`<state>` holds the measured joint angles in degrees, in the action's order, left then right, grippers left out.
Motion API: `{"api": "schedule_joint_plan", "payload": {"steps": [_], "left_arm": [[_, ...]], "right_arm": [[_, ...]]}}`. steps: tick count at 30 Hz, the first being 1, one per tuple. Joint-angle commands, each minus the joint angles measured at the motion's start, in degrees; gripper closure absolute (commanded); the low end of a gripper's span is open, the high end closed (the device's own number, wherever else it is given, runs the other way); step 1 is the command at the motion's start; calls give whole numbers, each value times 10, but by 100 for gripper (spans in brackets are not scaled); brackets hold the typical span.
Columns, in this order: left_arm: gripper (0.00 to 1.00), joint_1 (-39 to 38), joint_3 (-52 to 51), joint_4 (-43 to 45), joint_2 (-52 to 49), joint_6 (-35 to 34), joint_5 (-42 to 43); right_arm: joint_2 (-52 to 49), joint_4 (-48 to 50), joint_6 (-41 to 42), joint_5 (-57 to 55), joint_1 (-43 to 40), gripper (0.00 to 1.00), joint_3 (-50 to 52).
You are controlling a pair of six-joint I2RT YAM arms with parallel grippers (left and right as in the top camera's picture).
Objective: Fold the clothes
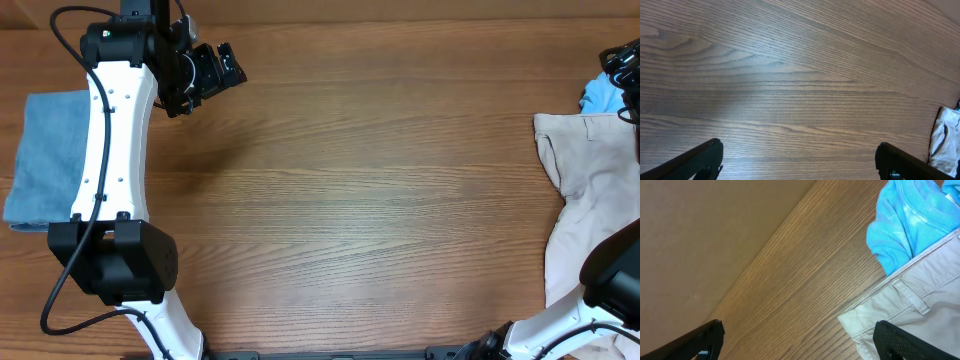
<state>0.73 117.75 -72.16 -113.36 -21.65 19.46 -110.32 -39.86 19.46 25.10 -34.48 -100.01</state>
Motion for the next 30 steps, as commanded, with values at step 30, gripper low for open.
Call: {"api": "schedule_joint_plan", "payload": {"steps": [30], "left_arm": [[0, -1, 5, 2, 7, 7, -6]], "right_arm": [[482, -10, -2, 0, 385, 0, -1]]}}
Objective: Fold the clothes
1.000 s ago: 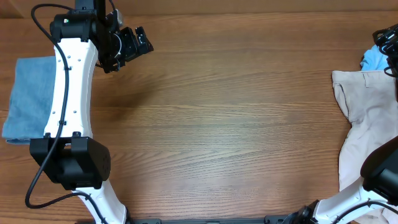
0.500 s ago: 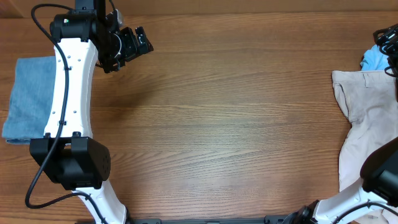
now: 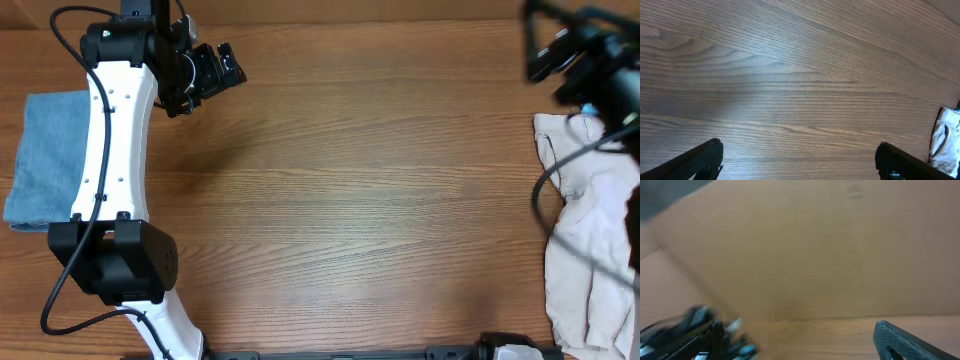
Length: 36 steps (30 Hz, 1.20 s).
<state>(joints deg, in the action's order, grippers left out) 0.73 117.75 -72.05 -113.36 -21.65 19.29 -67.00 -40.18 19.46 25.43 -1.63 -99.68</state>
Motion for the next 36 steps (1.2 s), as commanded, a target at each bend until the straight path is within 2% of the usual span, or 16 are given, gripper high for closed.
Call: {"api": "schedule_joint_plan", "payload": {"steps": [1, 4, 8, 10, 17, 19, 26, 36], "left_arm": [[0, -1, 5, 1, 7, 7, -4], [0, -1, 5, 1, 7, 7, -4], [0, -1, 5, 1, 7, 7, -4], [0, -1, 5, 1, 7, 7, -4], [0, -1, 5, 1, 7, 7, -4], [0, -1, 5, 1, 7, 7, -4], [0, -1, 5, 1, 7, 7, -4], [0, -1, 5, 1, 7, 7, -4]], "right_arm": [[70, -15, -2, -3, 78, 0, -4], [140, -54, -2, -19, 110, 0, -4], [229, -231, -2, -87, 110, 0, -4], [255, -288, -2, -95, 110, 0, 7], [393, -303, -2, -142, 110, 0, 167], [426, -274, -2, -145, 110, 0, 224], [557, -59, -2, -150, 110, 0, 485], [660, 219, -2, -188, 110, 0, 726]]}}
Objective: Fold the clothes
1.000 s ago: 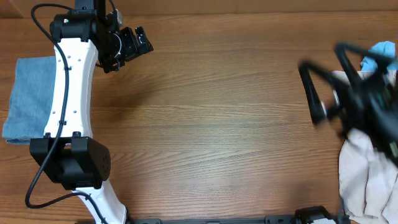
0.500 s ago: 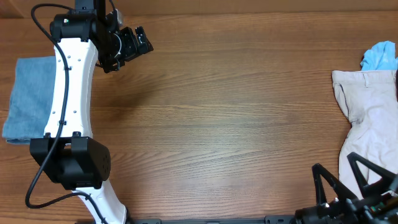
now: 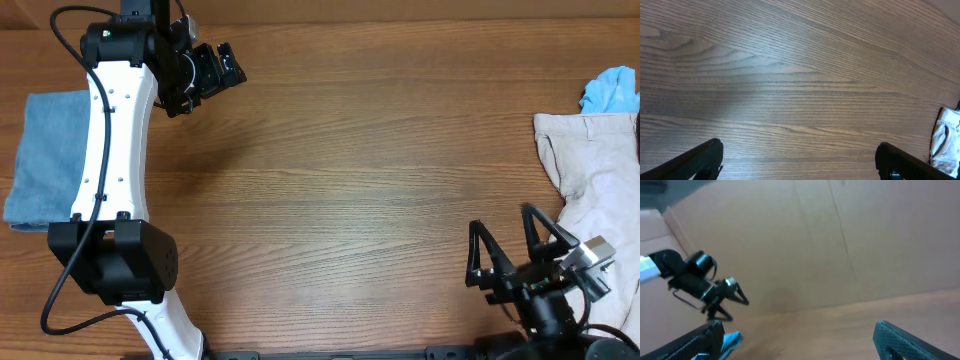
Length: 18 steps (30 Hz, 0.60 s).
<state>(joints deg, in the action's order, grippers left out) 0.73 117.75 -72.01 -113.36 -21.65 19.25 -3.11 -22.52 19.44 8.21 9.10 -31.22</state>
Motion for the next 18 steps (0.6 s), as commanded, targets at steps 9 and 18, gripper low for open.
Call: {"api": "schedule_joint_plan", "payload": {"steps": [9, 18], "left_arm": [[0, -1, 5, 1, 7, 7, -3], [0, -1, 5, 1, 7, 7, -4]], "right_arm": [[29, 211, -2, -85, 3, 0, 172], [29, 236, -6, -111, 2, 0, 261]]}}
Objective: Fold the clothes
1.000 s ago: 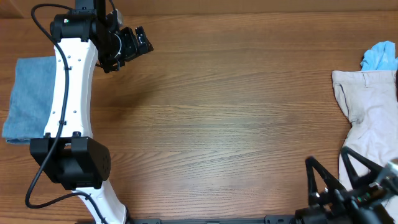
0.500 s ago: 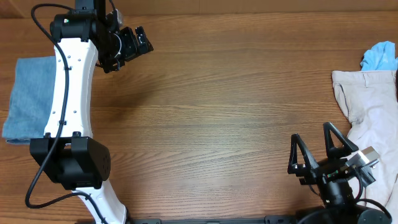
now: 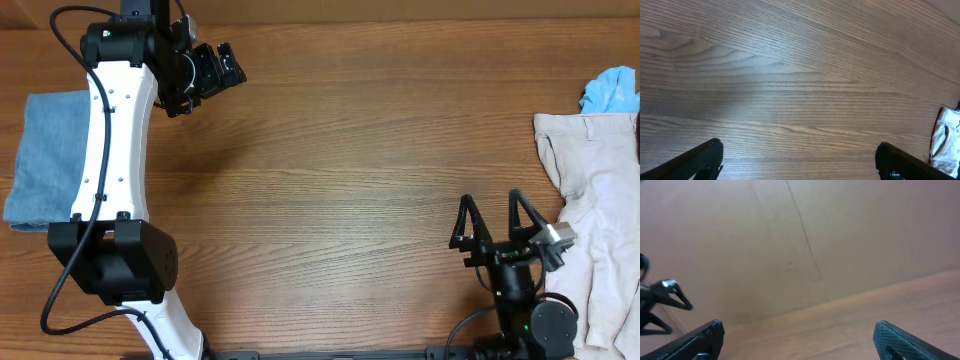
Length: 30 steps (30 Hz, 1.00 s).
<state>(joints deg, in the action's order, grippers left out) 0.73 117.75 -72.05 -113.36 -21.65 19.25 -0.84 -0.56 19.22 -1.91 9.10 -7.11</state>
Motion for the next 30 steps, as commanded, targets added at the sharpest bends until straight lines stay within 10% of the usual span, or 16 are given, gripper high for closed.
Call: {"api": "schedule_joint_plan", "payload": {"steps": [1, 30], "left_arm": [[0, -1, 5, 1, 7, 7, -3], [0, -1, 5, 1, 7, 7, -3]], "right_arm": [[6, 31, -11, -10, 2, 0, 28], [6, -42, -43, 20, 2, 0, 67]]}}
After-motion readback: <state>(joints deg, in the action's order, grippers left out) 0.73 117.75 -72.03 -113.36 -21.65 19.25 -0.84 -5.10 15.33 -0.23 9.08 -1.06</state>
